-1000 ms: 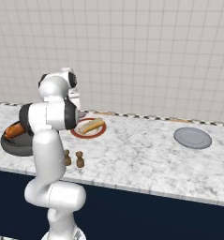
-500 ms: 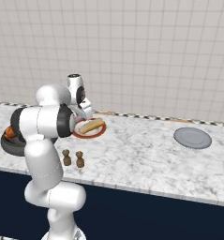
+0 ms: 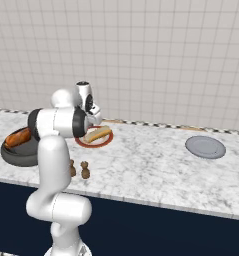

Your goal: Place one bun and one sausage from the bowl on each plate.

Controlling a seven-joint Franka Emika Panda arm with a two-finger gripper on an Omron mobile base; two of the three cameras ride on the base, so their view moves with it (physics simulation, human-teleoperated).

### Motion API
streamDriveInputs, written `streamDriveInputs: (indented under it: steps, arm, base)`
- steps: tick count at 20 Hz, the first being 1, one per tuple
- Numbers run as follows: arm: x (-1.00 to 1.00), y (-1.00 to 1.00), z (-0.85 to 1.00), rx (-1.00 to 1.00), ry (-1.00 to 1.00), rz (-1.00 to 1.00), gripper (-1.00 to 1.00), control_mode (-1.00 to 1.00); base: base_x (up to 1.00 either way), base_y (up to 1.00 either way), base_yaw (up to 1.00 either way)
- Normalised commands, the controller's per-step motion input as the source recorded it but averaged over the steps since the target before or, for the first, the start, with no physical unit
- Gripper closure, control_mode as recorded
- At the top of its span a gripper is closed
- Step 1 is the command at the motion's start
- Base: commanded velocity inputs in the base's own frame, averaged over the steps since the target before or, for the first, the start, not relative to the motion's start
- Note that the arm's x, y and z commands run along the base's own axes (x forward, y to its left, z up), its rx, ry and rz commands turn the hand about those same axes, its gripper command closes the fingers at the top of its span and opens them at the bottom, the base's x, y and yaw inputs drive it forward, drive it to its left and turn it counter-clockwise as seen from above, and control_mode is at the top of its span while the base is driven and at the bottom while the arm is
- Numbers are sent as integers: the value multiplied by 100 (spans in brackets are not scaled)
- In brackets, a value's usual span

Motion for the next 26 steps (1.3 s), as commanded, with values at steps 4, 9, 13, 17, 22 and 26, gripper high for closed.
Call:
streamDriveInputs:
  steps: [4,9,13,17,22,26]
  arm:
    - [19,-2,-72,-2,-9,35,100,-100]
    - [-6,0,-67,0,-6,29,100,-100]
    - [-9,-5,-52,0,-3,23,100,-100]
    - [-65,-56,-34,0,-10,10,-100,-100]
    - [-39,-9,22,1,-15,9,-100,-100]
    - [0,51,60,0,-4,21,-100,-100]
  base:
    - [0,0,0]
    - [0,0,0]
    - [0,0,0]
    - [0,0,0]
    - [0,0,0]
    - [0,0,0]
